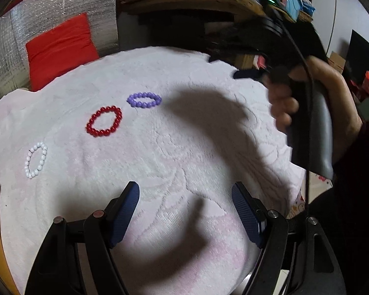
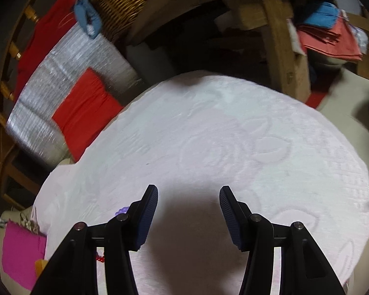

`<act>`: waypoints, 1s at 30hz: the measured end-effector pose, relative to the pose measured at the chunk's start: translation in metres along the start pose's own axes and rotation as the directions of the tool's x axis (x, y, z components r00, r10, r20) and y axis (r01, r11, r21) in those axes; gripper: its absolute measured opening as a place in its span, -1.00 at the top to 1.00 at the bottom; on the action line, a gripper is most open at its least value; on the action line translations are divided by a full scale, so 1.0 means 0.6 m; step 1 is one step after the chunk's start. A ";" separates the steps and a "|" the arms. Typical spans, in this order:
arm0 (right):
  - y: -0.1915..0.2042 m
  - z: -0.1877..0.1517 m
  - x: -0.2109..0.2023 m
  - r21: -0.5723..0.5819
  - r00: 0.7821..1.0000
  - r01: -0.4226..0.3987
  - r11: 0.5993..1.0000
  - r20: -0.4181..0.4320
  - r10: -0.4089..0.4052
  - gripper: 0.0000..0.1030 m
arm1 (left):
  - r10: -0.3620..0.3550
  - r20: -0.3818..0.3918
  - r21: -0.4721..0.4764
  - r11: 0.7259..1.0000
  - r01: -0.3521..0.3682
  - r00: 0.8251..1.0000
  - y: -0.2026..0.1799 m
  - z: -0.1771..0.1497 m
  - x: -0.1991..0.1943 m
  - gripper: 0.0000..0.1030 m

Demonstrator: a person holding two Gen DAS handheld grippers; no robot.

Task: Organize jewelry
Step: 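Lower the right tool onto the purple bead bracelet and close it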

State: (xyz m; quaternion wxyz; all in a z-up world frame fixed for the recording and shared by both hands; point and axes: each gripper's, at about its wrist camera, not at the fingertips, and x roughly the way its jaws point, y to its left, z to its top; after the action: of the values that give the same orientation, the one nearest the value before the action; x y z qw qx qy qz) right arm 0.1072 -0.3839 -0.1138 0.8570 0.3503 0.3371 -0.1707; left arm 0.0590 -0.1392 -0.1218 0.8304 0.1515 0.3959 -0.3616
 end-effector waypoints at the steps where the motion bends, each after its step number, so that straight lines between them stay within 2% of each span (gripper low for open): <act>1: 0.011 -0.004 0.011 -0.027 1.000 -0.003 1.000 -0.018 0.003 -0.10 | 0.010 -0.003 0.003 1.000 -0.010 1.000 -0.001 0.000 0.002 -0.52; 9: 0.084 -0.027 0.073 -0.166 0.991 -0.040 0.985 -0.135 0.017 -0.10 | 0.120 -0.003 -0.055 0.991 -0.120 0.993 0.043 0.007 0.011 -0.52; 16: 0.117 -0.046 0.099 -0.221 0.986 -0.037 0.975 -0.168 -0.001 -0.10 | 0.175 -0.010 -0.153 0.973 -0.174 0.985 0.100 0.010 0.006 -0.51; 20: 0.135 -0.055 0.116 -0.241 0.983 -0.023 0.970 -0.180 -0.021 -0.10 | 0.178 -0.018 -0.198 0.964 -0.178 0.984 0.123 0.012 0.003 -0.52; 23: 0.145 -0.056 0.114 -0.214 0.982 -0.050 0.976 -0.187 0.009 -0.10 | 0.193 -0.007 -0.224 0.956 -0.190 0.981 0.145 0.013 -0.006 -0.52; 30: 0.167 -0.058 0.116 -0.235 0.981 -0.060 0.970 -0.194 0.014 -0.10 | 0.185 -0.061 -0.266 0.944 -0.194 0.981 0.182 -0.005 0.004 -0.52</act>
State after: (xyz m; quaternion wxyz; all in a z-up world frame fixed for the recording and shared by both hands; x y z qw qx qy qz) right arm 0.1940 -0.2932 -0.1318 0.8598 0.2652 0.4292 -0.0783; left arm 0.1368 -0.0632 -0.1296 0.8670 0.0803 0.4399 -0.2198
